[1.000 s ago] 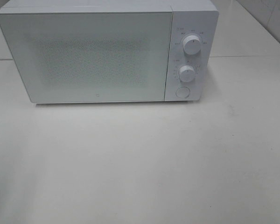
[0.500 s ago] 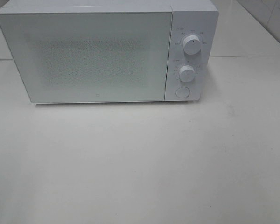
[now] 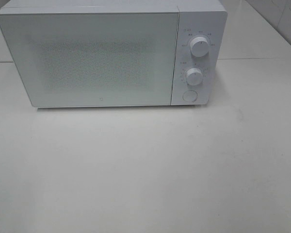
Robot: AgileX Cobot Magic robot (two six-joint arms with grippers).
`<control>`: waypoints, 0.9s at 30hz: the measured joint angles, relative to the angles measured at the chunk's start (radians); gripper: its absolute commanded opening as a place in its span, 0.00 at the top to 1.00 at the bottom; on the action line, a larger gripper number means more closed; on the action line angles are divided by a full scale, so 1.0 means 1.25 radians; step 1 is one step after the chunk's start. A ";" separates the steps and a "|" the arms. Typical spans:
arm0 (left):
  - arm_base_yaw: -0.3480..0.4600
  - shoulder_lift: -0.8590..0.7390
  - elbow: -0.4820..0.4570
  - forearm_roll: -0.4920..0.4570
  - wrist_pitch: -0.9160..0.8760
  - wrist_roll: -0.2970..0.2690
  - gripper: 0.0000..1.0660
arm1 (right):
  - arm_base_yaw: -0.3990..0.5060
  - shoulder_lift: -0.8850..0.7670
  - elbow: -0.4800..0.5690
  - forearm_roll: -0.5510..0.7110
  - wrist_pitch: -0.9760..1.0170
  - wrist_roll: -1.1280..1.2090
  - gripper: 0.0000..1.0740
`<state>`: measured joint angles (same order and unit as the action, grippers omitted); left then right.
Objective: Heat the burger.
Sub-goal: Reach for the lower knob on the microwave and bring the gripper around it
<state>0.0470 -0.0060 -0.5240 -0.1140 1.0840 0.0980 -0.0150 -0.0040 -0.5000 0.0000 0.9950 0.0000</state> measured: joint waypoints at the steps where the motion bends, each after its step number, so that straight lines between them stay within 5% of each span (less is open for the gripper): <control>1: 0.000 0.000 0.000 0.000 0.000 0.000 0.08 | 0.000 0.000 0.000 0.000 0.000 0.000 0.31; 27: 0.000 0.000 0.000 0.003 0.000 0.000 0.08 | 0.000 0.000 0.000 0.000 0.000 0.000 0.31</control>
<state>0.0470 -0.0060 -0.5240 -0.1100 1.0840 0.0980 -0.0150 -0.0040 -0.5000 0.0000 0.9950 0.0000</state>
